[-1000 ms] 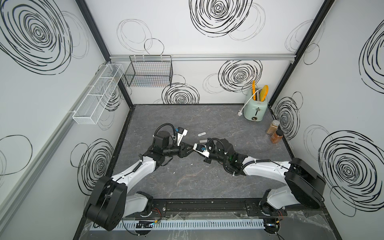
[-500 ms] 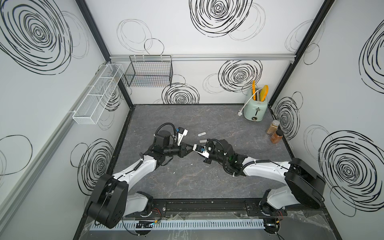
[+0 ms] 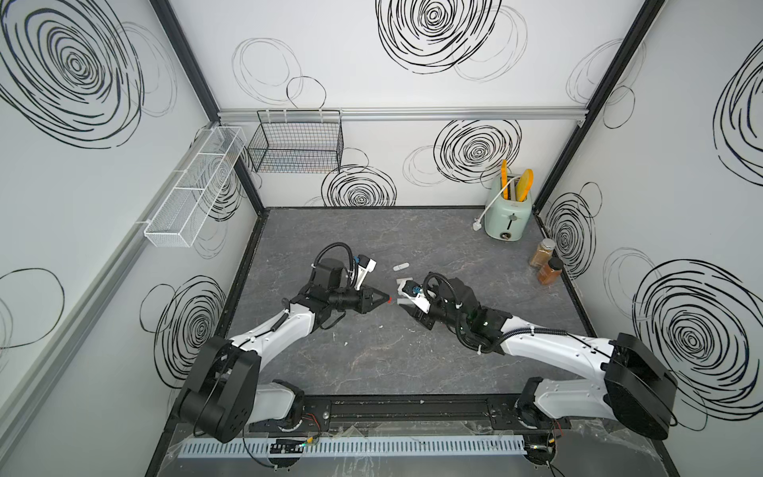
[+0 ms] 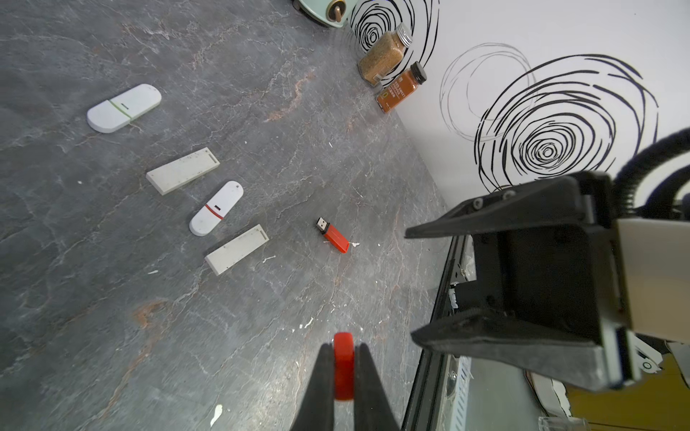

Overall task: Close the usb drive cover
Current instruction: Pick up the cover from the center of the board, then pick up the USB drive from the center of the board.

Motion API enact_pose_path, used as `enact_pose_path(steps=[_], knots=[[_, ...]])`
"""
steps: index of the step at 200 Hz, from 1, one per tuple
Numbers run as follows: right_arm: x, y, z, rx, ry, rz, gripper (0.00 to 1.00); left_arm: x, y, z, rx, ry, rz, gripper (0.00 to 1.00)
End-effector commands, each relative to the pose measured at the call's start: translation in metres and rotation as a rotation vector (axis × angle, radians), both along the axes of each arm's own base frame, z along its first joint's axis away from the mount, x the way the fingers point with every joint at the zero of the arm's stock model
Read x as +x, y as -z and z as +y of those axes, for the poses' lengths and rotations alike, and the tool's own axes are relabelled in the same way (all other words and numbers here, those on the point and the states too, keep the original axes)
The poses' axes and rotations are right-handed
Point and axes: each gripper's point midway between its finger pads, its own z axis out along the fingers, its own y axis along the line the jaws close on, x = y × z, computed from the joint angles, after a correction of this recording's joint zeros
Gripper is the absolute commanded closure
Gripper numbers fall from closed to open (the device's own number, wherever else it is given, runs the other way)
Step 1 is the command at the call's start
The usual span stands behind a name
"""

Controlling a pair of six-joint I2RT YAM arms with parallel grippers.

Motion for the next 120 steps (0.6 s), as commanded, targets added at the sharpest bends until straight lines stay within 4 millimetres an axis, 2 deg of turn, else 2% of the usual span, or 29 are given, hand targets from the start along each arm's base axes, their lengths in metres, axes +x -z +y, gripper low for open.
enact_pose_path(steps=[1,36,76,120], knots=[[0.003,0.031,-0.032,-0.075,0.217,0.22,0.44,0.007,-0.009,-0.003,0.005,0.008,-0.048,1.0],[0.006,0.063,-0.068,-0.089,0.45,0.451,0.43,0.004,-0.009,-0.003,0.011,0.012,-0.056,1.0],[0.009,0.099,-0.099,-0.171,0.585,0.611,0.47,0.005,-0.009,-0.003,0.016,0.012,-0.061,1.0],[0.013,0.112,-0.103,-0.226,0.636,0.664,0.53,0.004,-0.008,-0.002,0.023,0.012,-0.068,1.0]])
